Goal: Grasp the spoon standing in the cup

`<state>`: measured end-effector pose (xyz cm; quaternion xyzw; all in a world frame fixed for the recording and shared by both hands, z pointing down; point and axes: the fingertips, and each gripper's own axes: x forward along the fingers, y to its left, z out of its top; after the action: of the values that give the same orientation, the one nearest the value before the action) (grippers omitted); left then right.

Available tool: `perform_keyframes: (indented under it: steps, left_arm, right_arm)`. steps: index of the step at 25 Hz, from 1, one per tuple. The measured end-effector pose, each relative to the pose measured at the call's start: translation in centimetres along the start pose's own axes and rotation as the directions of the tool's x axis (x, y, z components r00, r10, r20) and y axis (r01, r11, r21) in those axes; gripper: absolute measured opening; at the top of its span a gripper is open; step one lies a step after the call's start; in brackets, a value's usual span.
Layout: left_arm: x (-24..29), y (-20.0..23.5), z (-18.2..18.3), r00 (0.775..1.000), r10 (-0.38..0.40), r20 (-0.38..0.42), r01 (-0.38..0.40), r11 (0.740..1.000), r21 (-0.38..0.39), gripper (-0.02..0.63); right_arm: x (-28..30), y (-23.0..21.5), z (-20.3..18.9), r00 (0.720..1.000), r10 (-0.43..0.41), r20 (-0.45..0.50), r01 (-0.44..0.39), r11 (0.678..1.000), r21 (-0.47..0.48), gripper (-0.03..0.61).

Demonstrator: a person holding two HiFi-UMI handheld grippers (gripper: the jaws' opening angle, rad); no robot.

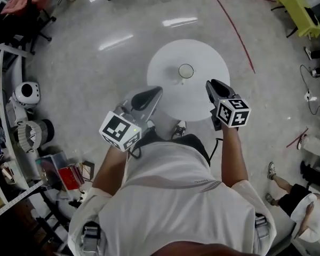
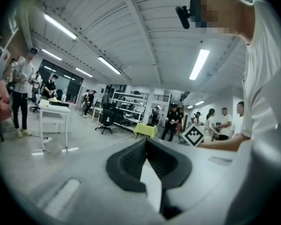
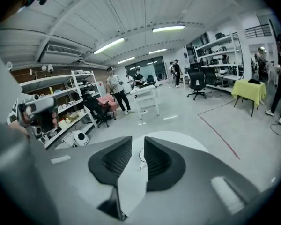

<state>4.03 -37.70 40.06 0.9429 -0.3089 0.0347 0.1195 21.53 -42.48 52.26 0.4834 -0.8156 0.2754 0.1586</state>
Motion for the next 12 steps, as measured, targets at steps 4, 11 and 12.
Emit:
perform_keyframes:
  steps: [4, 11, 12]
  left_arm:
    - [2.3, 0.1, -1.4, 0.998, 0.052, -0.035, -0.053, 0.998, -0.022, 0.002]
    - [4.9, 1.7, -2.9, 0.989, 0.136, -0.06, -0.139, 0.99, -0.036, 0.002]
    - [4.8, 2.0, -3.2, 0.987, 0.151, -0.062, -0.153, 0.987, -0.04, 0.002]
  right_arm:
    - [4.8, -3.5, -2.4, 0.995, 0.042, -0.087, -0.038, 0.998, 0.052, 0.092]
    - [13.7, -9.0, -7.3, 0.975, 0.056, -0.216, -0.022, 0.987, 0.156, 0.123]
    - [14.5, -9.2, -7.6, 0.973, 0.055, -0.222, -0.018, 0.986, 0.164, 0.124]
